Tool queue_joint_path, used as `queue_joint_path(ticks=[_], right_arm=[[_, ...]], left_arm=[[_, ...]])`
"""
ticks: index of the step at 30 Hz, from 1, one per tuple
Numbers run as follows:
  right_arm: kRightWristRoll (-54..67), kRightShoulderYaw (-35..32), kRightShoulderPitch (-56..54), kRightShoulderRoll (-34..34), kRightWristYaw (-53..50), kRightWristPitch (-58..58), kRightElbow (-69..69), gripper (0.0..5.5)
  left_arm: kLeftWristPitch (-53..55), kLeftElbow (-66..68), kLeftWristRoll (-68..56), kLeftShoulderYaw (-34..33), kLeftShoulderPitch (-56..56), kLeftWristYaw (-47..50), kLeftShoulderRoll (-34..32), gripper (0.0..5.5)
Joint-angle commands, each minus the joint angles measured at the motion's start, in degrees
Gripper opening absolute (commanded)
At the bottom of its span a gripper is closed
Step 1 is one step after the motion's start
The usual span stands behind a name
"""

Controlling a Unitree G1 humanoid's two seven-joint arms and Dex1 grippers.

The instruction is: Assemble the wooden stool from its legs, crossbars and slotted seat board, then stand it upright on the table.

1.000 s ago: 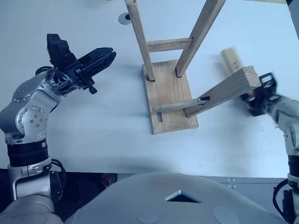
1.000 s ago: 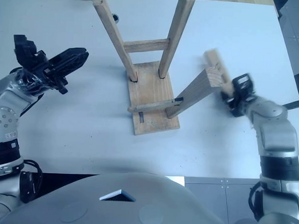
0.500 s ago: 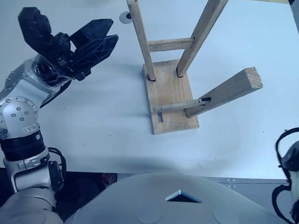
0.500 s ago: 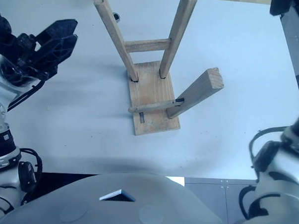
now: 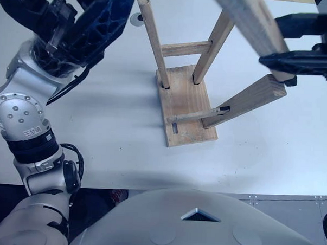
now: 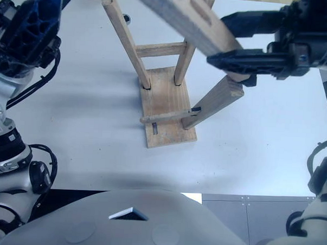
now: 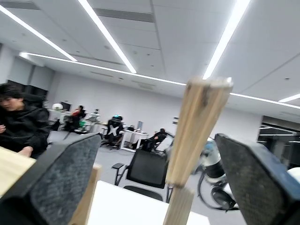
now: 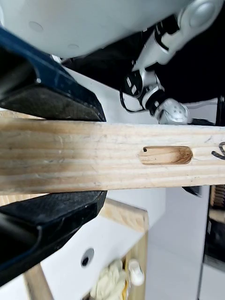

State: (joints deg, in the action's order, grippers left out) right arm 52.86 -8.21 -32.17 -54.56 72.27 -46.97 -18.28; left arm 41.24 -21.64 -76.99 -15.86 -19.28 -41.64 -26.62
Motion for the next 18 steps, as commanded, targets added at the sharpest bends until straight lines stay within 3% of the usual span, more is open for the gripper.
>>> queue_joint_path(ticks=[1,18], right_arm=[[0.45,2.59,-1.32,1.09,-0.50,-1.01,-2.14,2.01],[1.84,6.64,-3.44,3.29,-2.75,-3.20,0.05,2.01]], left_arm=[[0.51,-0.83,-0.79,2.26,-1.77,2.15,1.54,4.43],[-0.08,-4.11,-0.11,7.88,-2.09,-0.71,3.72,4.43]])
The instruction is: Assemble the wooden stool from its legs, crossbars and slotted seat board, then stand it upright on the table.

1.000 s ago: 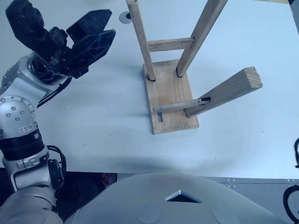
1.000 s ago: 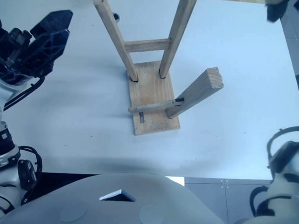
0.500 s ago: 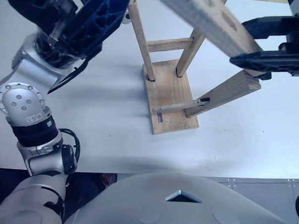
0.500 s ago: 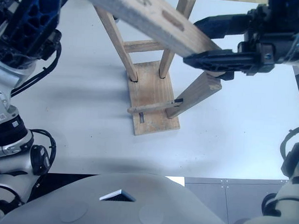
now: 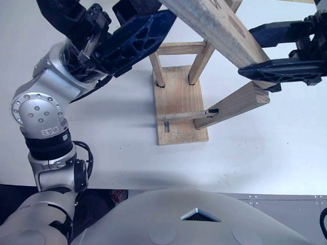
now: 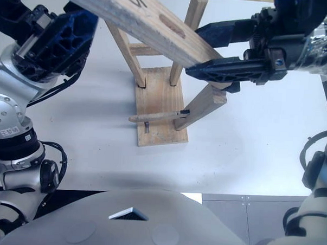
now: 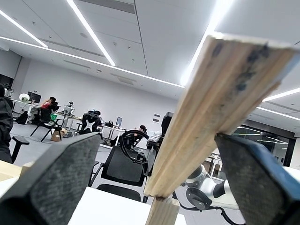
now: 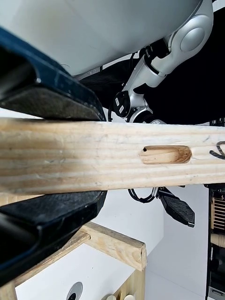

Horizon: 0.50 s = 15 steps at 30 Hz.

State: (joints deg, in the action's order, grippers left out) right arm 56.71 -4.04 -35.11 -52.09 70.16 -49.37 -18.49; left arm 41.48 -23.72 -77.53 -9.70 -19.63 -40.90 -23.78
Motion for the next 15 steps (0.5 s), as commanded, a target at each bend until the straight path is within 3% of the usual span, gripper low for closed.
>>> queue_joint_path(ticks=[1,11,15], right_arm=[[-2.00,2.56,-0.75,1.04,-0.91,-0.90,0.60,2.01],[-1.97,2.10,-1.56,2.47,-0.99,-0.45,2.68,2.01],[-1.62,1.76,-1.37,2.80,-1.09,-0.55,2.48,2.01]], left_arm=[[-0.38,-2.12,0.70,2.19,-1.80,-1.82,0.91,4.43],[-2.57,-0.46,2.77,2.70,-3.18,-2.66,2.88,4.43],[-4.09,1.55,1.99,1.35,-4.22,-1.69,4.69,3.91]])
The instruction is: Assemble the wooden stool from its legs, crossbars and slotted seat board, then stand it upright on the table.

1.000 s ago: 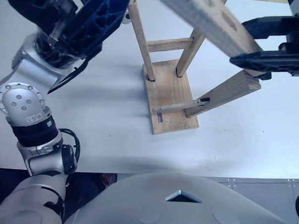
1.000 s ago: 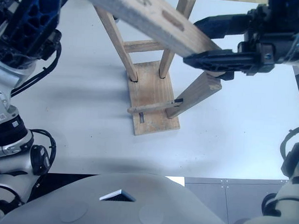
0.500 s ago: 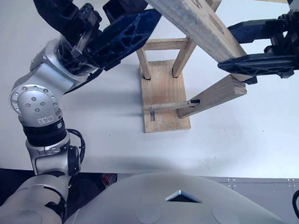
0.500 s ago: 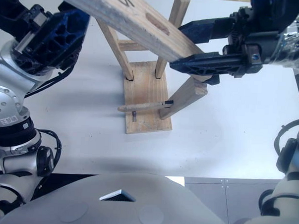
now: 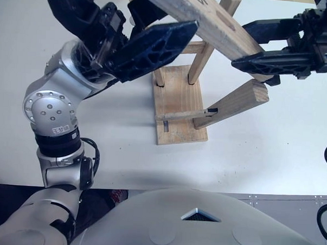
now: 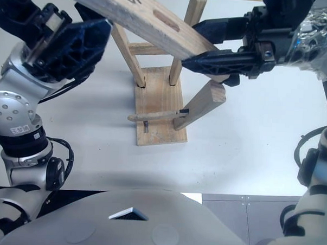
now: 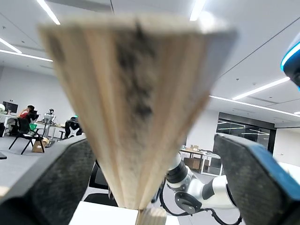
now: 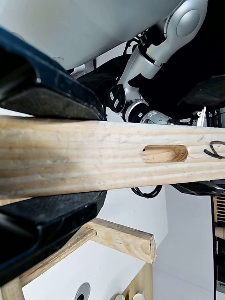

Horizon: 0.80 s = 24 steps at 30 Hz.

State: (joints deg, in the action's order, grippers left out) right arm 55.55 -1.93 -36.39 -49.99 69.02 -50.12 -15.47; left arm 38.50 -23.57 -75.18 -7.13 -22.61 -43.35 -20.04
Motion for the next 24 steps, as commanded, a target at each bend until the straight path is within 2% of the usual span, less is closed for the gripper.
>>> queue_joint_path(ticks=[1,7,10,17,18,24], right_arm=[[-0.45,-0.38,-0.01,0.71,0.09,0.28,-0.63,2.01],[-0.63,-0.26,-0.79,0.85,0.66,0.64,-0.29,2.01],[-1.36,-0.08,-1.29,1.18,0.63,1.46,0.14,2.01],[-3.44,0.53,-2.08,1.73,0.37,2.22,0.93,2.01],[-3.70,0.54,-2.07,1.76,0.38,2.08,1.14,2.38],[-5.77,-0.03,-1.64,-0.09,2.18,2.50,2.03,3.38]], left_arm=[[-1.41,1.74,-0.26,-1.37,-1.30,0.66,1.24,3.77],[-3.81,3.36,1.70,-0.82,-1.32,-1.00,4.01,2.68],[-4.79,3.65,2.30,-0.91,-1.66,-1.63,5.16,2.31],[-9.58,5.47,3.81,-3.68,-3.54,0.03,8.85,2.14],[-10.89,5.71,4.28,-4.64,-4.00,0.66,9.34,2.13],[-11.91,4.09,3.61,-9.80,-3.67,1.75,5.26,2.02]])
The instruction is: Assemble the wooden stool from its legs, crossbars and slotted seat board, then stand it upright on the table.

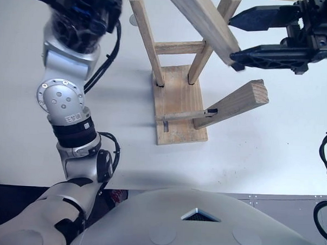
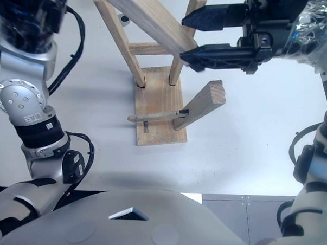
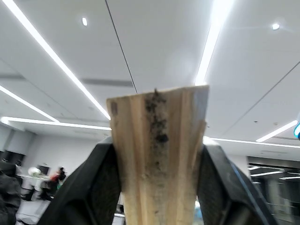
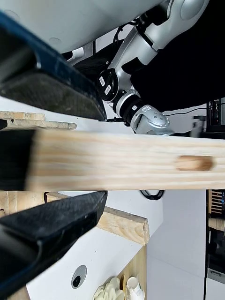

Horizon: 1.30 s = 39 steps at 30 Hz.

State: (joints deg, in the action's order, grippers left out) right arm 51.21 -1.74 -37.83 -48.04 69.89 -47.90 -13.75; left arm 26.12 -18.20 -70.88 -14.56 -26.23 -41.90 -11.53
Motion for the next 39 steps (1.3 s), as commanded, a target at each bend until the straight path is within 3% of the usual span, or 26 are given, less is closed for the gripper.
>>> queue_joint_path(ticks=[1,3,8,11,18,26,32,39], right_arm=[[-1.58,-0.57,-0.21,-2.72,2.10,0.25,0.69,3.43],[-0.61,-1.60,0.34,-4.34,4.40,-0.86,0.79,3.71],[5.44,-5.45,3.81,-7.44,8.81,-6.12,-0.39,3.71],[4.14,-5.22,7.85,-8.48,10.10,-5.11,-3.05,3.71],[-3.86,-1.38,15.80,-8.93,9.24,0.20,-7.08,3.71],[-4.04,-1.63,16.28,-8.26,7.65,0.05,-7.78,2.37],[-4.79,-0.89,16.62,-8.20,7.07,0.66,-8.09,2.29],[-5.65,0.36,15.39,-8.32,7.68,1.16,-6.83,2.27]], left_arm=[[1.19,-1.78,-1.56,-3.64,0.57,0.49,-4.95,2.02],[2.86,-3.12,-3.05,-6.04,2.02,0.91,-8.72,2.02],[8.48,-6.38,-5.00,-9.74,5.34,1.01,-19.47,2.02],[9.71,-6.39,-5.05,-10.29,6.05,1.25,-22.15,2.01],[11.58,-7.57,-3.67,-8.21,12.95,-0.77,-22.73,2.01],[13.36,-5.70,-1.91,-7.63,16.77,-2.50,-25.05,2.01],[14.01,-0.98,-1.04,-9.45,20.62,-8.03,-26.64,2.01],[11.28,8.41,2.04,-9.05,25.53,-16.60,-22.21,2.01]])
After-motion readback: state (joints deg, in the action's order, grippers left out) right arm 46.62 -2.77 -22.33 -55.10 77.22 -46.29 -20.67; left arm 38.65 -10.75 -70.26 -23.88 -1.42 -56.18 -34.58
